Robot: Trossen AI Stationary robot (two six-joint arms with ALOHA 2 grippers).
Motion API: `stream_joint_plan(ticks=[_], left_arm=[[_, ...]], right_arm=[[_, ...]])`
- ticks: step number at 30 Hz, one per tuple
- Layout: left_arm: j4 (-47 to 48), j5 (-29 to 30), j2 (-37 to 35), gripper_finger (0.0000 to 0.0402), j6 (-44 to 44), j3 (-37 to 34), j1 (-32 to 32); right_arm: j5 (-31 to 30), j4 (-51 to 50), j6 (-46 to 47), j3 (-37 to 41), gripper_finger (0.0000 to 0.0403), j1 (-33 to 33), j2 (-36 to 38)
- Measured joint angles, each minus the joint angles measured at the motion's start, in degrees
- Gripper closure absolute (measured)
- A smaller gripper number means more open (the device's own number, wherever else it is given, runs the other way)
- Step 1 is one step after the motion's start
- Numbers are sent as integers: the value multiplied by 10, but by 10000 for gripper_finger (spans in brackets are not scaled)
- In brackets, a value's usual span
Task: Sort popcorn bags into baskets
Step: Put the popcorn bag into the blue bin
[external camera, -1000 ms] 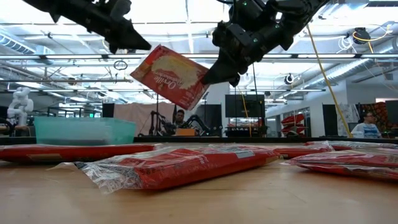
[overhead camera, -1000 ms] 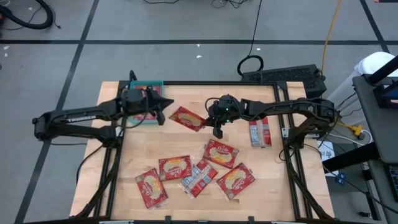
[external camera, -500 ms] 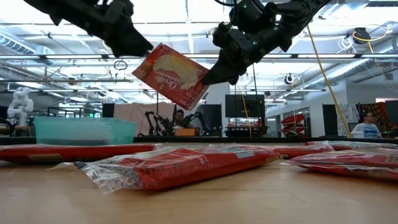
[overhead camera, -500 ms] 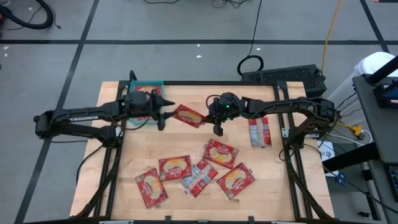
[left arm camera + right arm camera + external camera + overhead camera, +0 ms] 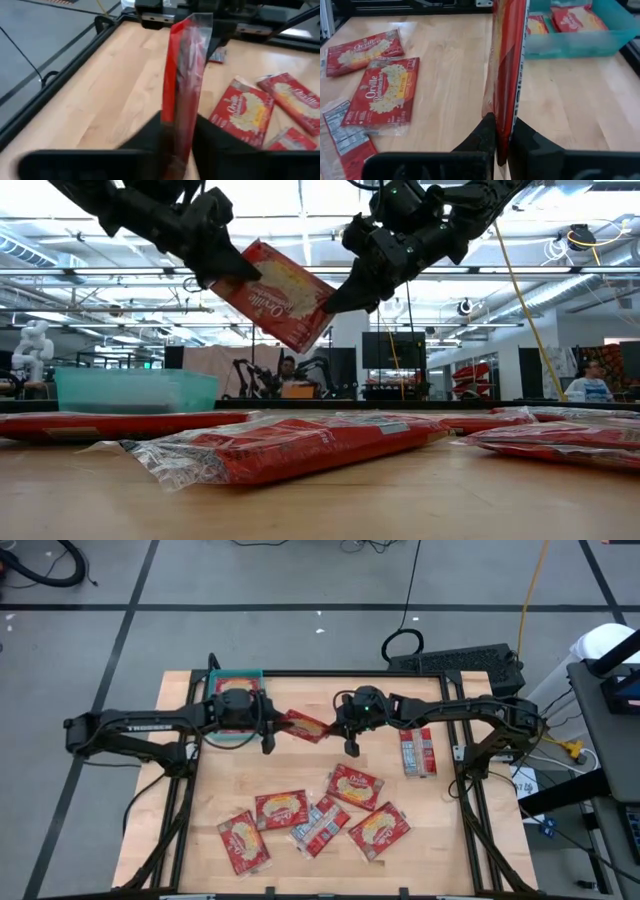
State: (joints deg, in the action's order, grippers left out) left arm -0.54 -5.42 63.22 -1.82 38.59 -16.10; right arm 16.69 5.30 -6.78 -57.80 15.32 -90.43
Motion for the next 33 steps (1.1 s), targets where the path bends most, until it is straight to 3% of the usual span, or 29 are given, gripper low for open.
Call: stream_joint_plan(ticks=[2,10,13,17,23,28,33], left_arm=[[15,-3,-13,382,-5,0,-3],[123,15,-133,383,-32,0,-30],[206,61,-196,387,-60,0,-45],[308,133,-281,378,-102,0,-57],[438,209,-386,383,-174,0,-65],[448,221,-438,387,-226,-35,-64],[452,256,-436,372,-296,-87,-64]], right_arm=[[0,7,-3,0,388,0,0],[-29,39,5,0,304,8,1],[-62,28,5,0,270,12,1],[-63,26,5,0,241,15,1],[-63,31,-3,0,229,15,1],[-63,35,0,0,236,15,1],[-63,35,0,0,238,15,1]])
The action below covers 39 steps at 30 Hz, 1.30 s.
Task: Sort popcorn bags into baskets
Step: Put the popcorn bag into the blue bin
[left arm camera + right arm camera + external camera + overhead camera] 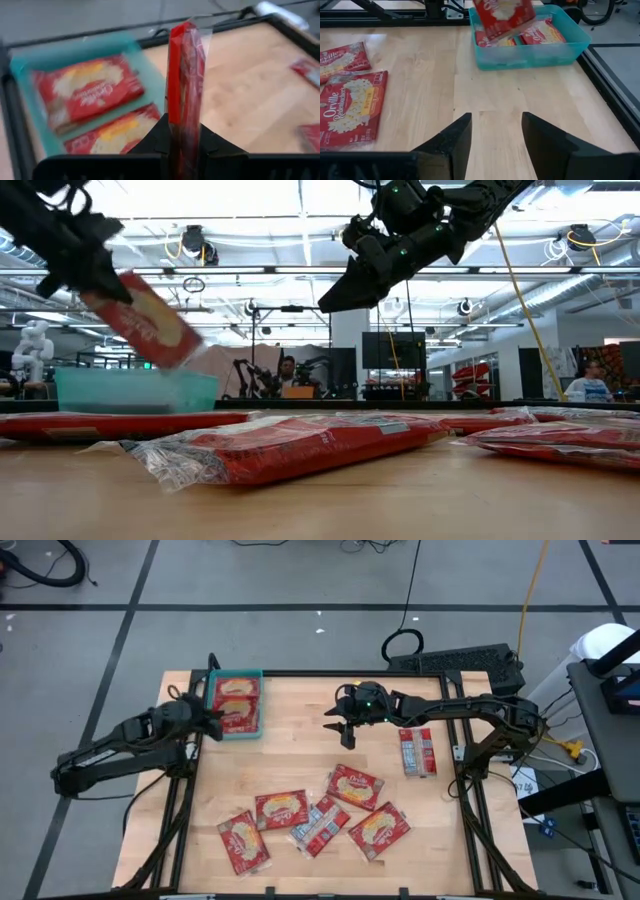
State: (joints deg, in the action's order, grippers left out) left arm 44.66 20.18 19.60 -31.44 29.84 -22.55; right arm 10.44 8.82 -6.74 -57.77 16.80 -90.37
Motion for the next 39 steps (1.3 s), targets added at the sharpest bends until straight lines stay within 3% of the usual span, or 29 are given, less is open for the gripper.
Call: stream_joint_plan(ticks=[6,16,26,39], left_arm=[[0,39,39,387,-55,-6,0],[5,-28,113,344,-156,-6,0],[8,-21,146,330,-135,-2,0],[22,81,149,200,-32,46,-35]], right_arm=[[1,1,-4,0,238,0,0],[1,9,-19,0,238,0,0],[3,8,-15,0,238,0,0],[3,8,-16,0,238,0,0]])
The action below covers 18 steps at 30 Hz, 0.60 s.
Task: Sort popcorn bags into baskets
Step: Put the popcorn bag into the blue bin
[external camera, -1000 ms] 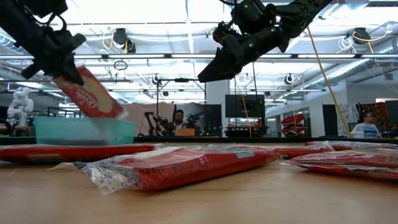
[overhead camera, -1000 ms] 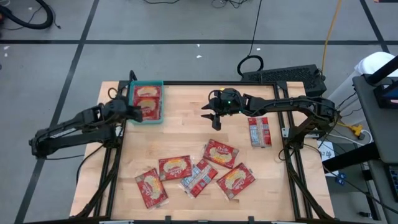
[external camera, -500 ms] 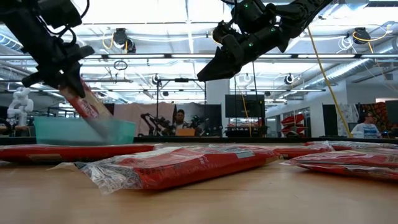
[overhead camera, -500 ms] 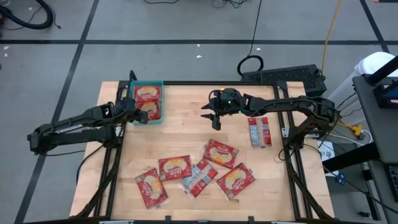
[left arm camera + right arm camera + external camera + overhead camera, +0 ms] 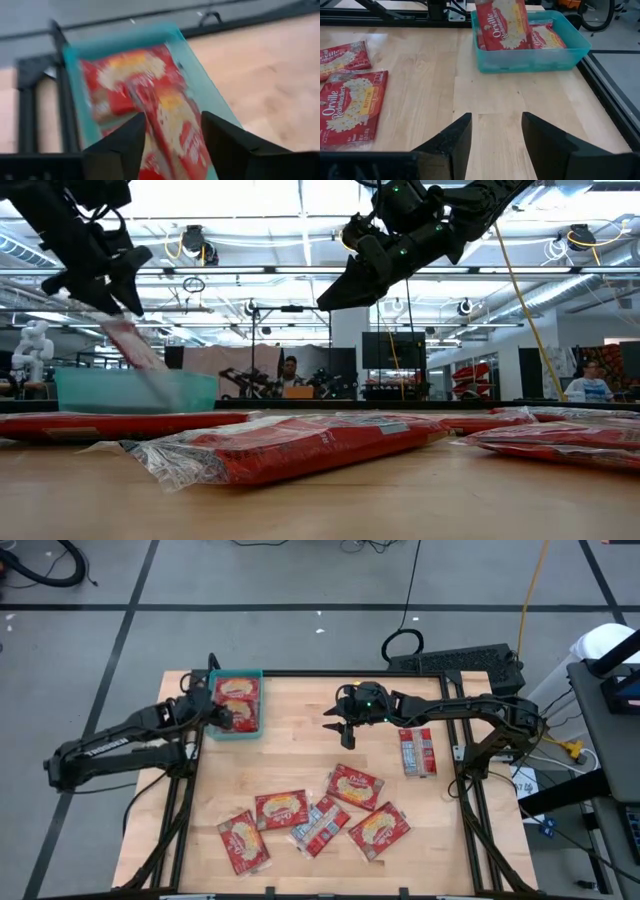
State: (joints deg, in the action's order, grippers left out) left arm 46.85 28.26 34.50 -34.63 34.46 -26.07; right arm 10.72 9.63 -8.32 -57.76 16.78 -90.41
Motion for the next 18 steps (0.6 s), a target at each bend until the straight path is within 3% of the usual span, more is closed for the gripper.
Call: stream_joint_plan(ticks=[10,14,18], left_arm=[[-82,31,22,183,112,14,-28],[-122,18,95,191,136,-6,-28],[-118,19,192,227,83,-12,-34]], right_arm=[[0,0,1,0,238,0,0],[0,4,1,0,238,0,0],[-1,9,16,0,238,0,0]])
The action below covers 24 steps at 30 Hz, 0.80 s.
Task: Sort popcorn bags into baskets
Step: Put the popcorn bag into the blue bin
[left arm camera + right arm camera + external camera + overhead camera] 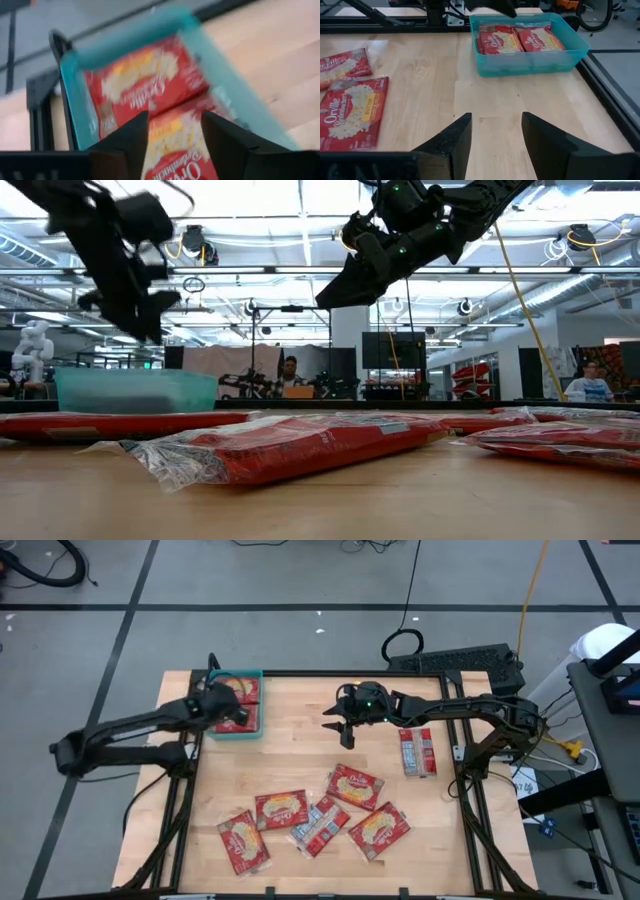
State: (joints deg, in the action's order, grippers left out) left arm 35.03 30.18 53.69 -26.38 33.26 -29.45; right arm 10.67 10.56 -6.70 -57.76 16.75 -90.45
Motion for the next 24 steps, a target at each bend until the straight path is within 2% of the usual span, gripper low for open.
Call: stream_joint_plan(ticks=[3,10,17,24], left_arm=[[-8,0,59,263,-23,0,-9],[-14,-56,151,323,-50,0,-45],[-14,-124,189,340,-73,0,-62],[-1,-166,188,341,-83,1,-61]], right_arm=[[0,-1,8,0,238,0,0],[-1,-1,17,0,238,0,0],[-1,-1,28,0,238,-6,0],[-1,-1,26,0,238,-19,0]])
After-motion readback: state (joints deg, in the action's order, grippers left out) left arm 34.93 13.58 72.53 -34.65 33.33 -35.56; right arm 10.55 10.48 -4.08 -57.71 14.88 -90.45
